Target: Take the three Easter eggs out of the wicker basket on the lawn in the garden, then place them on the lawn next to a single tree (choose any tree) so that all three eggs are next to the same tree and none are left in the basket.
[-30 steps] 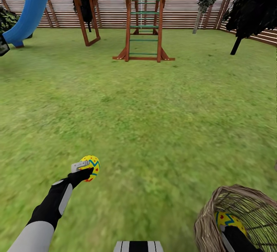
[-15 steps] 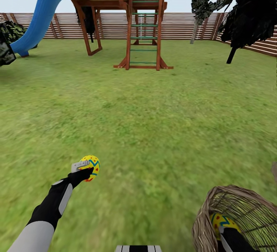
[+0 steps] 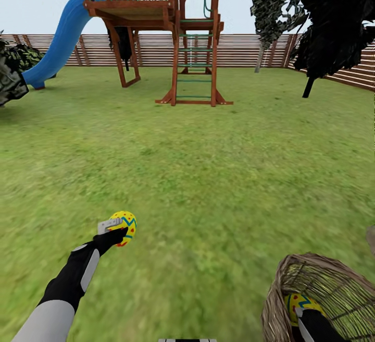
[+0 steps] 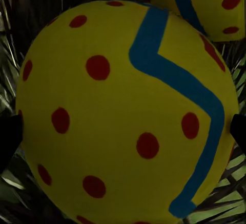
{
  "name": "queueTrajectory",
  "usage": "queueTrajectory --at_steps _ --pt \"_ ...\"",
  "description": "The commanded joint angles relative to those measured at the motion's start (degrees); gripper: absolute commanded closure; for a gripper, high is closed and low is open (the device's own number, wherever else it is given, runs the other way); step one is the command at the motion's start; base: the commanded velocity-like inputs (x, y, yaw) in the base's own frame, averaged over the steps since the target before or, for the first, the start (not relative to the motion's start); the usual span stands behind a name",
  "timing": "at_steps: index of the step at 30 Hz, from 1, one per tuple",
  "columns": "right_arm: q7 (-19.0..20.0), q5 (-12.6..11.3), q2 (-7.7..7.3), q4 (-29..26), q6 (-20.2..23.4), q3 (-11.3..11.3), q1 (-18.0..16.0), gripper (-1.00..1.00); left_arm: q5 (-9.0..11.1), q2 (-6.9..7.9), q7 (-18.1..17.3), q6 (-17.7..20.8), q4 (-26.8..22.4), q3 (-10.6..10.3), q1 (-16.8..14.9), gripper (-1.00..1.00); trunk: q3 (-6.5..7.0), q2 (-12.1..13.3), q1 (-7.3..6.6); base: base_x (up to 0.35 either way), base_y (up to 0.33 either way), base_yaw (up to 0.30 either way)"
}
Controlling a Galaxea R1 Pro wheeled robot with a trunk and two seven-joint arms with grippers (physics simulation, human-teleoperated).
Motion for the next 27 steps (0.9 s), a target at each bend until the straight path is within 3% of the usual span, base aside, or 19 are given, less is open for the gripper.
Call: queueTrajectory --at_steps 1,27 --pt "-0.06 0.07 0.09 -0.08 0.28 -0.17 0.00 1.00 0.59 -0.01 -0.19 0.43 -0.06 0.13 -0.02 1.00 0.18 0.00 -0.04 -0.013 0.006 0.000" --pt "-0.06 0.07 0.64 0.65 -0.87 -0.24 -0.01 1.00 0.53 -0.54 -0.11 0.40 -0.02 0.13 -0.02 1.00 5.94 0.34 -0.71 0.000 0.000 0.000"
